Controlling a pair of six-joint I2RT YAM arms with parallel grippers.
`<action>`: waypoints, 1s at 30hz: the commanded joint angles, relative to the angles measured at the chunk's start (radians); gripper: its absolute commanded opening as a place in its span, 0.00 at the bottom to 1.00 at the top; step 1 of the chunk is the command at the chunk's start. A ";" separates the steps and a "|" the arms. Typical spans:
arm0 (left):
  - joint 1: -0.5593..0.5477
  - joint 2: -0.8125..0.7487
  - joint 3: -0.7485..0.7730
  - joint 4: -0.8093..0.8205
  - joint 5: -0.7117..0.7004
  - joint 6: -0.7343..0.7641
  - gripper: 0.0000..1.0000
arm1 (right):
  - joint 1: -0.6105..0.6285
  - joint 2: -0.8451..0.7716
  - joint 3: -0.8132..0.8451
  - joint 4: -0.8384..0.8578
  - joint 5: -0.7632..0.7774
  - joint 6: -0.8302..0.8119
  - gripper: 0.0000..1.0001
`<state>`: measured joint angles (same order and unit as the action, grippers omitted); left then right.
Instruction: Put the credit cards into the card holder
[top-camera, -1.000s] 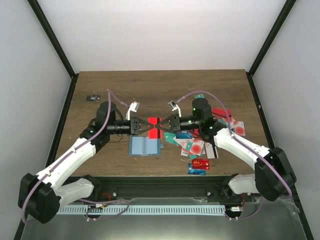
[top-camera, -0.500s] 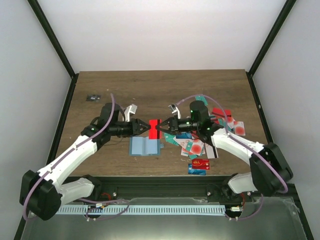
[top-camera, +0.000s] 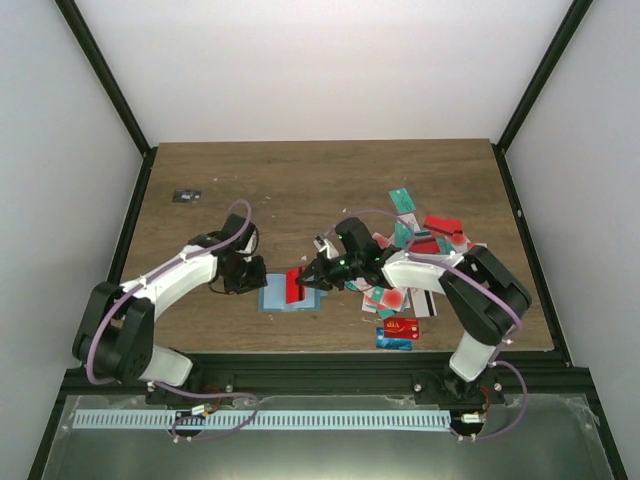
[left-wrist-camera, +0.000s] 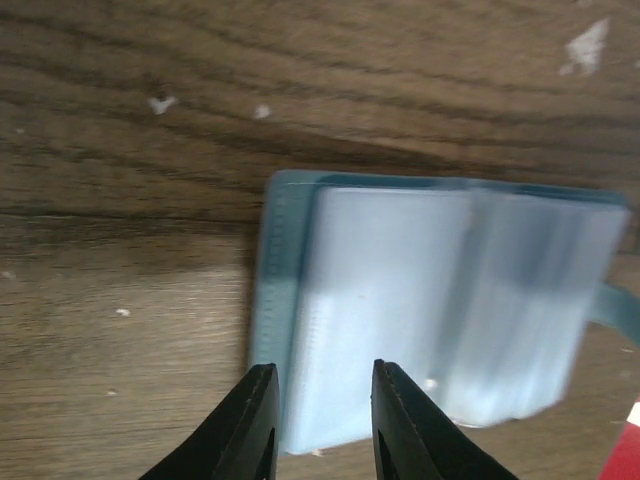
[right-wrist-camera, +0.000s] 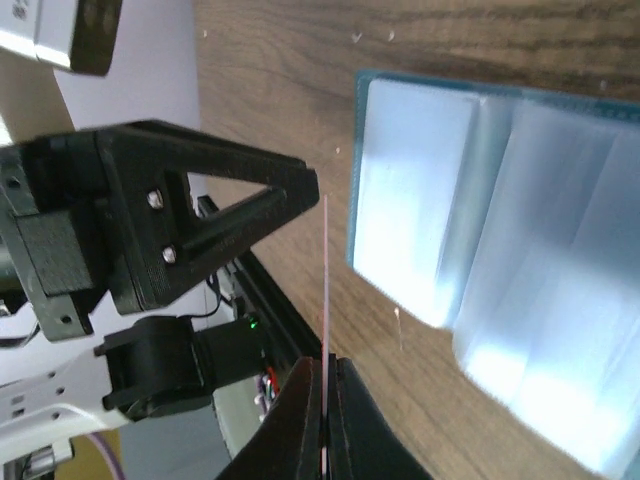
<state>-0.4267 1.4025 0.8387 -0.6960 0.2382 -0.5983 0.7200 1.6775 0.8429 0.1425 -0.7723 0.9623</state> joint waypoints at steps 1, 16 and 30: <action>0.011 0.044 0.031 -0.052 -0.061 0.025 0.26 | 0.012 0.059 0.075 -0.021 0.053 -0.030 0.01; 0.015 0.148 0.027 -0.034 -0.069 0.042 0.13 | 0.016 0.175 0.120 -0.053 0.118 -0.097 0.01; 0.014 0.181 0.004 -0.020 -0.052 0.042 0.13 | 0.016 0.236 0.145 -0.006 0.100 -0.094 0.01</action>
<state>-0.4175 1.5711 0.8452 -0.7254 0.1814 -0.5678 0.7300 1.8912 0.9504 0.1051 -0.6712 0.8787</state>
